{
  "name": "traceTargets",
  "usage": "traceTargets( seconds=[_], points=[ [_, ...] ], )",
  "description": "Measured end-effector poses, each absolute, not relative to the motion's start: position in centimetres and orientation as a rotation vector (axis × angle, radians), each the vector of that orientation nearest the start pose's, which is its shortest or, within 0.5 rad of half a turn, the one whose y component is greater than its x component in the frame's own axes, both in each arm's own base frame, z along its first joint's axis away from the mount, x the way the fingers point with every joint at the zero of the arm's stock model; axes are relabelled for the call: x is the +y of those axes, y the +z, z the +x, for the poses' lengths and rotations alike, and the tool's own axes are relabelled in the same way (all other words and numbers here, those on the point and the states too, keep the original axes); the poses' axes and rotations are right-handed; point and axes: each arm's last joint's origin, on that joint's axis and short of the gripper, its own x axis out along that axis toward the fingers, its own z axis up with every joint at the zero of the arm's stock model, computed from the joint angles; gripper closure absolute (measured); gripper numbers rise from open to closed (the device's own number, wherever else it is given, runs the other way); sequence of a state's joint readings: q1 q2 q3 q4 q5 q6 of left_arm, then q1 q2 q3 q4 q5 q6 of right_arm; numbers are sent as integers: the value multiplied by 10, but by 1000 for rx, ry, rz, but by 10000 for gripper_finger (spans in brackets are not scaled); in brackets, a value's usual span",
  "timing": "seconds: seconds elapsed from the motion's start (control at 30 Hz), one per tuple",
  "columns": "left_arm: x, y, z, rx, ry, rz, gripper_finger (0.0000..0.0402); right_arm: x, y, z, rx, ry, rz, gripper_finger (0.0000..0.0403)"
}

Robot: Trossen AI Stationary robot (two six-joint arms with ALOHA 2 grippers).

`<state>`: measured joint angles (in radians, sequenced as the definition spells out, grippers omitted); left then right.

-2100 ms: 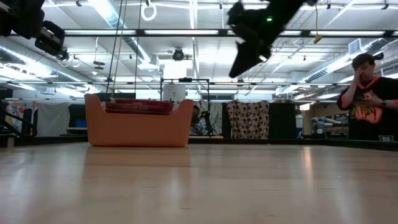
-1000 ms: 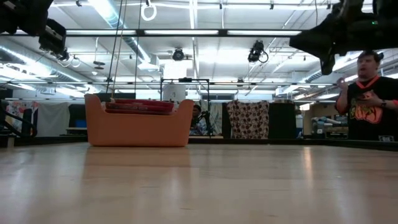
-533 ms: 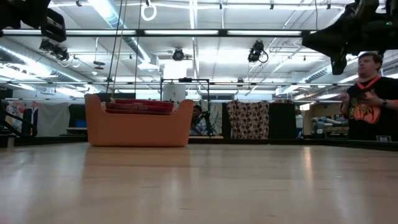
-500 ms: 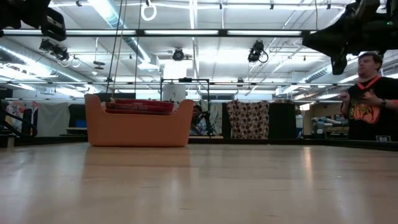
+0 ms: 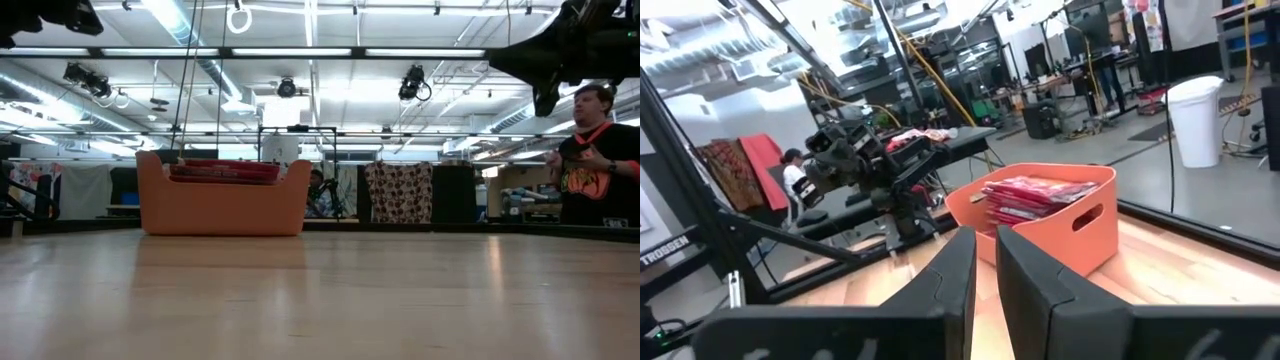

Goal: Sort popcorn bags into baskets
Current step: Return to Home Position

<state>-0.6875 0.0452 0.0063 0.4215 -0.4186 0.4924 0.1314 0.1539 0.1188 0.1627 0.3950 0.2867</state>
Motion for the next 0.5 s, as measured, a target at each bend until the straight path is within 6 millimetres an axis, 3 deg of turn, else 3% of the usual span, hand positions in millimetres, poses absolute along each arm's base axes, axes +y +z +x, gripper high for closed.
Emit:
traceTargets(
  seconds=[0.33,0.5],
  points=[
    [-46,209,75,-466,-128,361,285,3,179,103,-158,-242,292,355],
    [-46,209,75,-469,-129,351,285,2,179,102,-155,-253,293,355]
  ],
)
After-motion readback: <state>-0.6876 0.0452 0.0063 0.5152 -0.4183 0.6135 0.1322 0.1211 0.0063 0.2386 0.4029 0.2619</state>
